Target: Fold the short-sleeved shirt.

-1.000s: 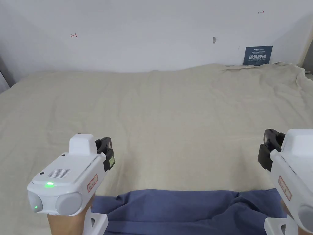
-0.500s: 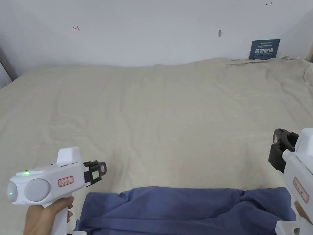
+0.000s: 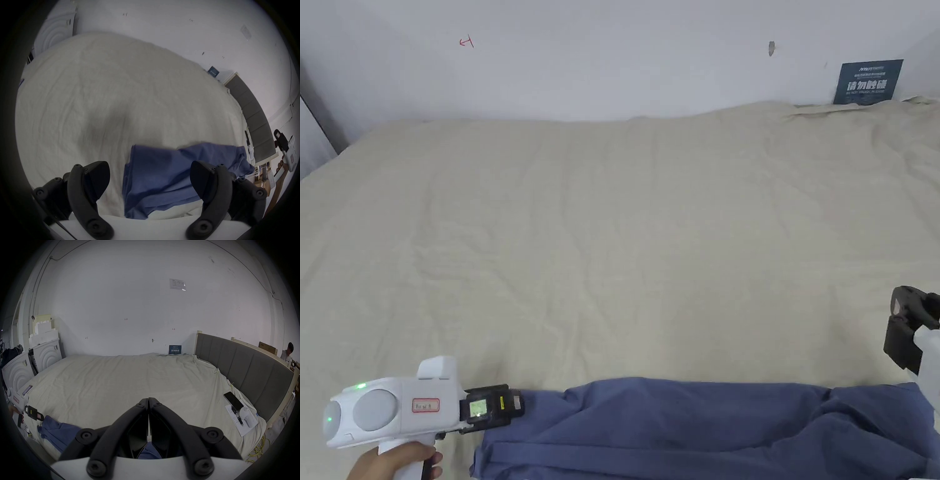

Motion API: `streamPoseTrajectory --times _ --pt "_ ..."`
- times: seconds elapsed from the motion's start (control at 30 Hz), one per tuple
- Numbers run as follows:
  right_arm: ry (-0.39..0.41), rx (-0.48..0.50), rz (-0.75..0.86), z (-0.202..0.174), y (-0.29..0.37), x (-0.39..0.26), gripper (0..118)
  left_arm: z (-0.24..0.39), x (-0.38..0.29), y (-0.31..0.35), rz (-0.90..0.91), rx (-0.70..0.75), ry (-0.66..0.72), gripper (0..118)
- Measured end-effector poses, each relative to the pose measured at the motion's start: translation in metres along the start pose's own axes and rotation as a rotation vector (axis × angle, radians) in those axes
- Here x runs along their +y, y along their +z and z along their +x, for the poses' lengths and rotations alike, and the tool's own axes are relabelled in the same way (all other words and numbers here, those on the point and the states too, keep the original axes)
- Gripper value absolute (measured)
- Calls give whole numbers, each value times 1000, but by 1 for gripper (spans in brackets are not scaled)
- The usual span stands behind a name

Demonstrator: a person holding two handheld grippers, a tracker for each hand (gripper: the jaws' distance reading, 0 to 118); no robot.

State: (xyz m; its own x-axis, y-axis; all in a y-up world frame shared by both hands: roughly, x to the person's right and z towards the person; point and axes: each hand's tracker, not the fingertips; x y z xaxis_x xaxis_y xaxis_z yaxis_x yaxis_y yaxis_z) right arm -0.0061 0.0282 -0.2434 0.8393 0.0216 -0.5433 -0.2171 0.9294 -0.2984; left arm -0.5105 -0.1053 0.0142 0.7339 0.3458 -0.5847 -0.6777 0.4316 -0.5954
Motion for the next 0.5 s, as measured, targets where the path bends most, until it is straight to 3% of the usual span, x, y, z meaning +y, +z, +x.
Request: streamPoseTrajectory --times 0.43,0.5 --pt "-17 0 -48 2 -4 -8 0 10 -13 -26 -66 34 -113 64" --pt "-18 -1 -50 3 -3 -9 0 10 -13 -23 -65 38 -118 48"
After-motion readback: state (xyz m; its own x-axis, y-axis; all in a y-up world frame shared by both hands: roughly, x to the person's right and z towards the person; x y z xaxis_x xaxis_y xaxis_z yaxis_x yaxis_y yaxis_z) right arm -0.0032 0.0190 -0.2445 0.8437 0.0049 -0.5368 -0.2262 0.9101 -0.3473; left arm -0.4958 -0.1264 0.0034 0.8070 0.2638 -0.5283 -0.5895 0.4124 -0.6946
